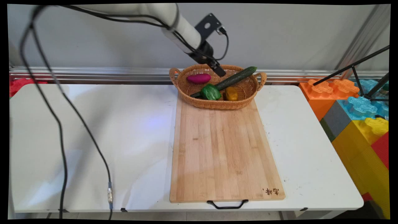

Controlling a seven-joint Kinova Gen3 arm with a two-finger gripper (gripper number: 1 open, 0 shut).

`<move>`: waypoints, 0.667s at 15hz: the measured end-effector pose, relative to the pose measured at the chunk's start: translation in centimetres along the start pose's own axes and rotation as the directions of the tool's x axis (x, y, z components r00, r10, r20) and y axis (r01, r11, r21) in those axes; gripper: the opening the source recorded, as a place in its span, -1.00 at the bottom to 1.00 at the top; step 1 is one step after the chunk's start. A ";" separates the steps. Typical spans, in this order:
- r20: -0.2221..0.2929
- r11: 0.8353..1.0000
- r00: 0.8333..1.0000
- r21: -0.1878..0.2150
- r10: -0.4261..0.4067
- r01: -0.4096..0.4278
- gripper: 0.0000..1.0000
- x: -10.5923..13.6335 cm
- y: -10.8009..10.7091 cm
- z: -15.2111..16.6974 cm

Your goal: Pick up the cucumber from the vegetable basket

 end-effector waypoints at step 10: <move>0.003 0.998 0.998 -0.006 -0.060 0.060 1.00 0.4 1.0 10.1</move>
